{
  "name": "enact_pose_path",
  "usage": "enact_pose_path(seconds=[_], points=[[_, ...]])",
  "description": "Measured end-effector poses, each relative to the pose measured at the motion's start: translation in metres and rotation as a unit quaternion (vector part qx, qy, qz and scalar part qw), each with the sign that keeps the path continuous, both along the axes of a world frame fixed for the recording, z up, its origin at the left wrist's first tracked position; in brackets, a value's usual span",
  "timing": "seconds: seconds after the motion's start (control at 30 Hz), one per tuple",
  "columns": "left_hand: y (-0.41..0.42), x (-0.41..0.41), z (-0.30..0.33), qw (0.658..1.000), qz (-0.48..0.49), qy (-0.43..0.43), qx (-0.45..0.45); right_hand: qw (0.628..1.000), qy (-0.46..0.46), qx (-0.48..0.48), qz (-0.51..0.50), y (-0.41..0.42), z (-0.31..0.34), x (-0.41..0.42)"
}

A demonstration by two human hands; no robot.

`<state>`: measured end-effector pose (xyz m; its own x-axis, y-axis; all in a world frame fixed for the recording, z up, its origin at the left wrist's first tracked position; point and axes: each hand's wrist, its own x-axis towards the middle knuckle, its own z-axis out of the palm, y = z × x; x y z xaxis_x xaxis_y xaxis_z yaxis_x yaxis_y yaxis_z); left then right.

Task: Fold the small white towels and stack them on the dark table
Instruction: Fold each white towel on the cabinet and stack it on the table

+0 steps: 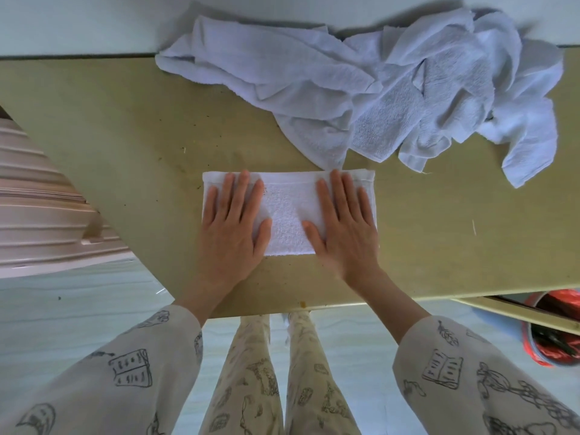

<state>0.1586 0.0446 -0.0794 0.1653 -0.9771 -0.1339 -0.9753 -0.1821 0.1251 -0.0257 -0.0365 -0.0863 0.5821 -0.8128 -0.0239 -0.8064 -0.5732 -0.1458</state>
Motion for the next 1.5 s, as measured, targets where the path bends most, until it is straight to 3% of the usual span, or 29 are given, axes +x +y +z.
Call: enact_pose_path(seconds=[0.23,0.43,0.57,0.77,0.87,0.93,1.07,1.33,1.43,1.5], points=[[-0.016,-0.029,0.013,0.997,0.044,0.052,-0.036,0.998,-0.041,0.040,-0.007,0.004,0.010,0.026],[-0.010,-0.020,-0.001,0.999,0.029,-0.016,-0.019,1.000,0.007,0.016,-0.002,-0.004,-0.001,0.003],[0.004,-0.001,0.002,0.999,0.035,-0.011,-0.023,0.999,0.016,0.027,-0.029,-0.011,0.003,-0.015],[0.002,0.001,0.008,0.997,0.052,0.061,-0.019,0.998,0.033,0.044,-0.033,-0.011,0.005,-0.013],[0.006,0.008,0.020,0.970,0.147,0.174,-0.088,0.997,0.043,0.048,-0.031,-0.010,0.008,-0.012],[0.011,0.013,0.028,0.938,0.269,0.180,-0.127,0.998,0.038,0.042,-0.039,-0.007,0.012,-0.010],[0.007,0.013,0.041,0.877,0.449,0.166,-0.045,0.999,0.002,0.048,-0.016,0.007,0.022,0.012],[-0.017,0.008,0.046,0.855,0.473,0.209,0.052,0.997,0.015,0.059,0.050,0.022,0.007,0.043],[-0.018,0.010,0.050,0.861,0.455,0.221,0.047,0.997,0.011,0.051,0.051,0.022,0.008,0.042],[-0.019,0.014,0.055,0.844,0.464,0.266,0.040,0.997,0.010,0.050,0.049,0.022,0.007,0.042]])
